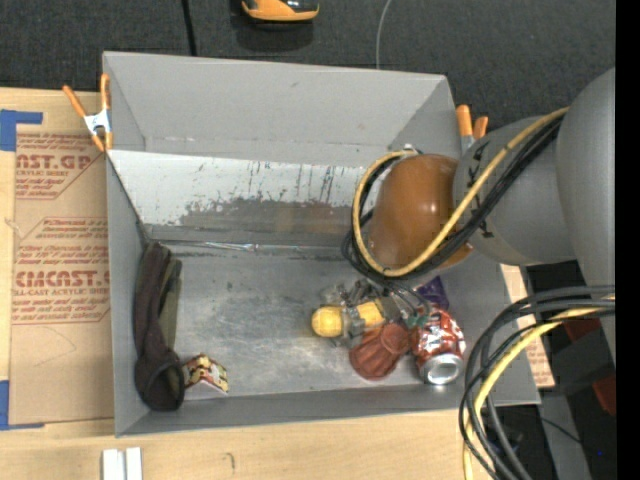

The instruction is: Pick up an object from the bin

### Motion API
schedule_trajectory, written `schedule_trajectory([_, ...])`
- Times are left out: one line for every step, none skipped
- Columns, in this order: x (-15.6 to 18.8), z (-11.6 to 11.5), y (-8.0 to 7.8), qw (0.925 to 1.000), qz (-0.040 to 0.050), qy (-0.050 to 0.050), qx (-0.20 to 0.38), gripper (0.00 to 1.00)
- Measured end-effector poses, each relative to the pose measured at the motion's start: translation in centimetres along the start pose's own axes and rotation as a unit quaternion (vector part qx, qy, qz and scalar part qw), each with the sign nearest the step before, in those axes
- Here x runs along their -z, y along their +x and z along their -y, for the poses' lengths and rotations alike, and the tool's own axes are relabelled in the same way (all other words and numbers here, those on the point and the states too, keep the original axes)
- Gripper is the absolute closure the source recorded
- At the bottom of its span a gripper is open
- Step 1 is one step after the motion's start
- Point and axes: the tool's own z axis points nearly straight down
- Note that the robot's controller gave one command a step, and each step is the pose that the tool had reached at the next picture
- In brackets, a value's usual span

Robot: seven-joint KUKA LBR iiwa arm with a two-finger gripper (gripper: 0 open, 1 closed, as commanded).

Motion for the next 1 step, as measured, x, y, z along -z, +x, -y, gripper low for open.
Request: schedule_trajectory([13.05,0.62,-0.66,0.9998,0.0029,0.001,-0.018,1.00])
